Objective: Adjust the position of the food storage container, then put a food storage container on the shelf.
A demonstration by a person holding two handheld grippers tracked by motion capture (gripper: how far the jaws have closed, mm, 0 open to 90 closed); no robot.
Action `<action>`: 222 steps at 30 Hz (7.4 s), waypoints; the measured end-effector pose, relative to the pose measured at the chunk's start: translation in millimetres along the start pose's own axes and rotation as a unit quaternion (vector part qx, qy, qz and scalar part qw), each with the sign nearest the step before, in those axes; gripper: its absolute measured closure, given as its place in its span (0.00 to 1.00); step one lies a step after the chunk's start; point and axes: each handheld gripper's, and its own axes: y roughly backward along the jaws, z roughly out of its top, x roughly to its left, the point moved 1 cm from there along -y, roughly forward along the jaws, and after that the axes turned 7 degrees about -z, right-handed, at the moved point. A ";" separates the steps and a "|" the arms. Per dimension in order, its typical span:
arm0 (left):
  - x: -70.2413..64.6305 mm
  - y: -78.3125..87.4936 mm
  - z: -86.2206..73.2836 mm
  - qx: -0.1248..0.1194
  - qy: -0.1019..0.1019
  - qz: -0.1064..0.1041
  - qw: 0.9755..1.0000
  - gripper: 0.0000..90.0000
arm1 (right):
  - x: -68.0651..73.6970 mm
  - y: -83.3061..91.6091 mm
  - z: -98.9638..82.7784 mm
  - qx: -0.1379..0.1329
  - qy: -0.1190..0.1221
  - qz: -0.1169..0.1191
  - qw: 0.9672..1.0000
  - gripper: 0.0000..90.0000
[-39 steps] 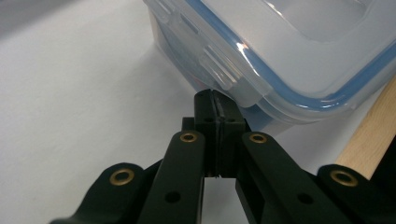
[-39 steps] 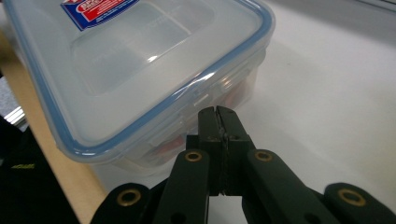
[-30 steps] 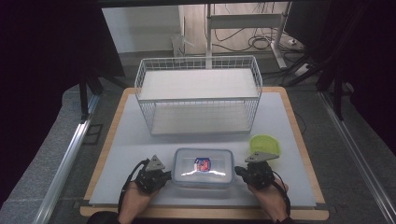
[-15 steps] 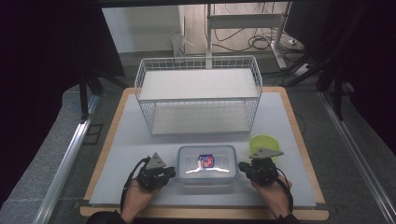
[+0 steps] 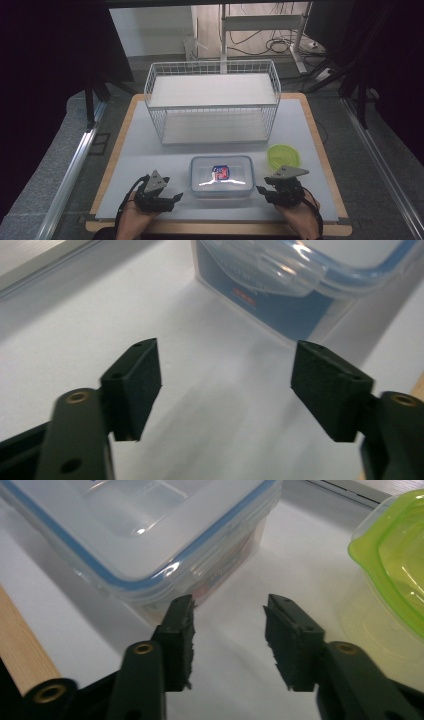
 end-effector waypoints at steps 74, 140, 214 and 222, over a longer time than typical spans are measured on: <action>24.0 -52.3 54.4 -0.023 0.109 -0.215 0.970 0.00 | -4.5 -37.6 37.2 0.022 -0.105 0.143 0.984 0.12; 12.8 -10.4 46.2 -0.103 0.163 -0.193 0.962 0.54 | -6.1 2.4 26.0 -0.035 -0.198 0.158 0.967 0.59; 152.2 60.9 247.0 -0.179 0.146 -0.158 0.960 0.54 | -107.0 10.4 262.7 -0.114 -0.182 0.147 0.966 0.58; 161.9 54.0 250.1 -0.181 0.155 -0.160 0.958 0.54 | -114.9 0.1 267.2 -0.113 -0.197 0.151 0.962 0.58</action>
